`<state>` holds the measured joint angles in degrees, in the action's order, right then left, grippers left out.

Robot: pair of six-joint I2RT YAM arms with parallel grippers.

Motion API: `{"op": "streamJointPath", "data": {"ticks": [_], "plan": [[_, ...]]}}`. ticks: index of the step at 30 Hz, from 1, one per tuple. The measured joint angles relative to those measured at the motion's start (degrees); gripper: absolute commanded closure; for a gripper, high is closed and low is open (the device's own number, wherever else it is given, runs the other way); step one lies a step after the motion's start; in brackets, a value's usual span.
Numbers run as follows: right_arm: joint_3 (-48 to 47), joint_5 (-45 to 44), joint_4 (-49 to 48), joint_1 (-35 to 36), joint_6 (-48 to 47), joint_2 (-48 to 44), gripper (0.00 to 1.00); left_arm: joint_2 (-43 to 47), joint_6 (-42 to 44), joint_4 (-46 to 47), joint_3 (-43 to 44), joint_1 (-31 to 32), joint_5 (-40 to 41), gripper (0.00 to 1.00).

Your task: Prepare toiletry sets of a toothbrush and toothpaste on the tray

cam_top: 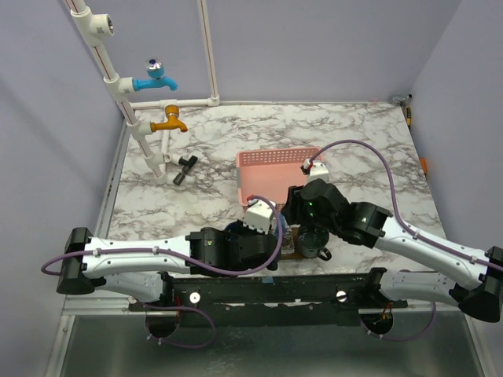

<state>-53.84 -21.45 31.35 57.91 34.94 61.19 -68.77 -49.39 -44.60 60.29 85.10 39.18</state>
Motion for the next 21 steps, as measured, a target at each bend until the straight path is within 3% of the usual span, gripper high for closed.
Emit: {"op": "streamJointPath", "data": {"ticks": [21], "plan": [[-11.69,-6.64,3.5,-0.57,-2.19,5.75,0.46,5.42,2.84,-1.81,1.25,0.52,1.01,0.67]]}}
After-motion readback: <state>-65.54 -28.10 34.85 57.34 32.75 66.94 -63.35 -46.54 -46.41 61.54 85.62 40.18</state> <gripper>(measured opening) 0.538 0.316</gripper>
